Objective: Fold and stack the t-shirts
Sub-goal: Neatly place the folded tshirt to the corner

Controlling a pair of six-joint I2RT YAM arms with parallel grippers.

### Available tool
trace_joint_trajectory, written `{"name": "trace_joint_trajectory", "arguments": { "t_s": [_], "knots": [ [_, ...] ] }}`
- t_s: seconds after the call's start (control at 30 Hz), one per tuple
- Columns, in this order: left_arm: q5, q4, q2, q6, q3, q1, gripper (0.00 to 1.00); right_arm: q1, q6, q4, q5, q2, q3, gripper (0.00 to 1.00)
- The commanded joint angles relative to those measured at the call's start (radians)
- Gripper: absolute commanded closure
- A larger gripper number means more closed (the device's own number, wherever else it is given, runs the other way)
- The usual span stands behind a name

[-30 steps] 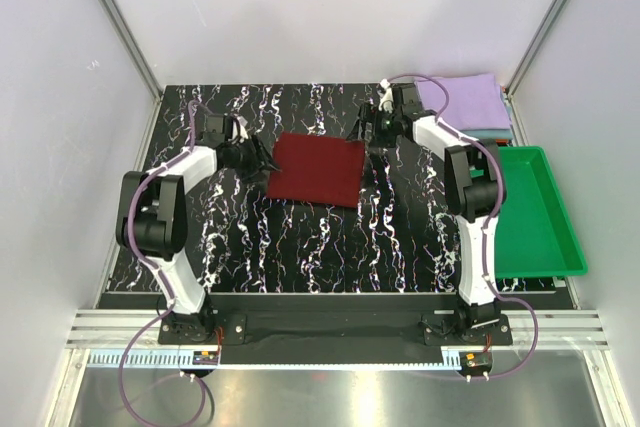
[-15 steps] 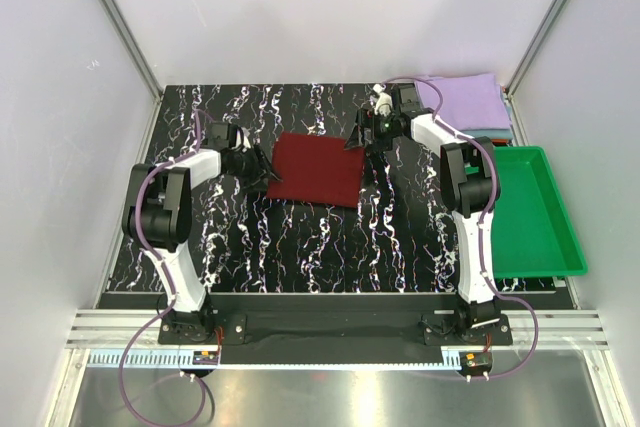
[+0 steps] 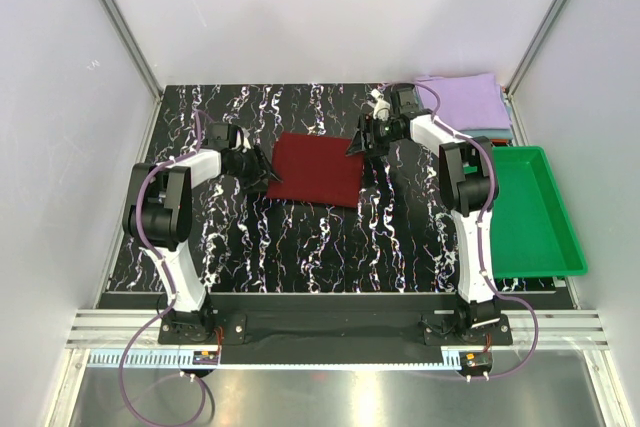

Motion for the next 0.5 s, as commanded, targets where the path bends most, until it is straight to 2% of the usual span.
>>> {"name": "trace_joint_trajectory", "arguments": {
  "t_s": [0.0, 0.03, 0.13, 0.17, 0.2, 0.27, 0.47],
  "knots": [
    [-0.031, 0.012, 0.016, 0.005, 0.004, 0.002, 0.44, -0.002, 0.024, -0.027, 0.028, 0.031, -0.004, 0.34],
    [-0.034, 0.006, 0.014, 0.005, 0.002, 0.002, 0.44, -0.002, 0.038, -0.024, 0.036, 0.028, -0.004, 0.38],
    [-0.033, -0.020, 0.004, 0.007, 0.000, 0.002, 0.44, -0.003, 0.058, 0.010, 0.059, -0.005, -0.035, 0.58],
    [-0.033, -0.036, -0.008, 0.010, 0.010, 0.003, 0.44, -0.003, 0.056, 0.007, 0.076, -0.013, -0.035, 0.68],
    [-0.033, -0.054, -0.019, 0.016, 0.017, 0.003, 0.44, -0.003, 0.053, -0.010, 0.096, -0.021, -0.033, 0.86],
    [-0.030, -0.122, -0.053, 0.040, 0.036, 0.009, 0.44, -0.003, 0.018, -0.028, 0.140, -0.060, -0.033, 0.98],
    [-0.095, -0.251, -0.255, 0.132, 0.106, 0.037, 0.41, -0.006, -0.131, -0.109, 0.321, -0.185, -0.029, 1.00]
  ]
}}
